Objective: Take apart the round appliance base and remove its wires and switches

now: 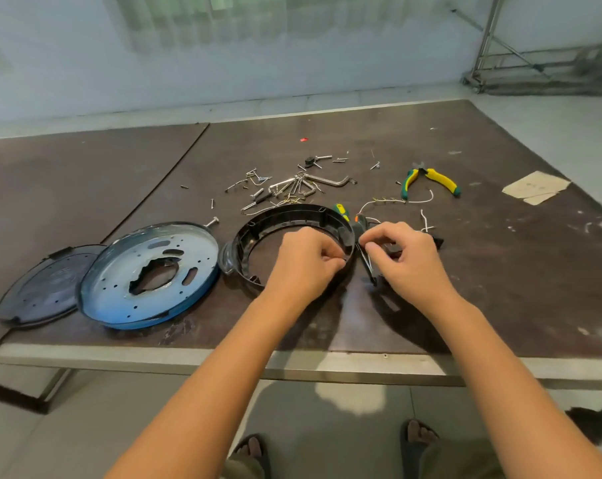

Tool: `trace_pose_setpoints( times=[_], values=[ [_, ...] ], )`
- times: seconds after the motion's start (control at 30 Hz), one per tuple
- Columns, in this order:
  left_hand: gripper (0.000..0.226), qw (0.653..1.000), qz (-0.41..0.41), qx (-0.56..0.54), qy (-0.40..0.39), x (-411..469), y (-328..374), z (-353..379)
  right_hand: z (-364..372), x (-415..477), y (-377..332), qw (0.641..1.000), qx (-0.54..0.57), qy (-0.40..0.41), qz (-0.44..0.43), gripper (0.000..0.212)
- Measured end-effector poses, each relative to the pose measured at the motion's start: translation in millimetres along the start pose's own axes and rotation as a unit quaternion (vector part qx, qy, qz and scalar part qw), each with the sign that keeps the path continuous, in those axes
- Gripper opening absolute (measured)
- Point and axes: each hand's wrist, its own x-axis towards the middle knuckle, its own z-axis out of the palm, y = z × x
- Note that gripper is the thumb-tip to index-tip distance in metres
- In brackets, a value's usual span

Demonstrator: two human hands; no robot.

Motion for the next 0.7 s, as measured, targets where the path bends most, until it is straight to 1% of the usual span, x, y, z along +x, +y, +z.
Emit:
trace_pose_setpoints(
  times=[0.07,0.13,0.2,0.27,0.4,0.5,0.57,0.63,0.7],
  values=[
    [0.014,0.999,0.027,0.023,-0.037,8,22,27,-18,-5,20,0.998,-0.016,0.034,0.056,0.017],
    [0.016,0.995,0.050,0.055,-0.071,17,40,50,-33,-14,37,0.994,-0.028,0.047,0.095,0.017],
    [0.020,0.989,0.064,0.092,-0.095,25,54,68,-47,-23,50,0.992,-0.041,0.043,0.114,0.018],
    [0.022,0.988,0.067,0.096,-0.098,32,64,81,-59,-31,59,0.990,-0.049,0.041,0.124,0.019],
    [0.020,0.988,0.062,0.115,-0.089,47,74,97,-76,-44,67,0.988,-0.052,0.042,0.136,0.015],
    [0.017,0.992,0.050,0.095,-0.074,53,73,99,-82,-49,68,0.989,-0.041,0.050,0.133,0.017],
    [0.022,0.995,0.049,0.075,-0.050,46,68,100,-83,-51,67,0.989,-0.034,0.054,0.135,0.017],
    [0.026,0.998,0.049,0.029,-0.005,36,62,95,-82,-51,65,0.989,-0.027,0.049,0.140,0.017],
    [0.025,0.996,0.079,-0.021,0.035,18,53,87,-82,-49,63,0.988,-0.022,0.055,0.143,0.019]
  ],
)
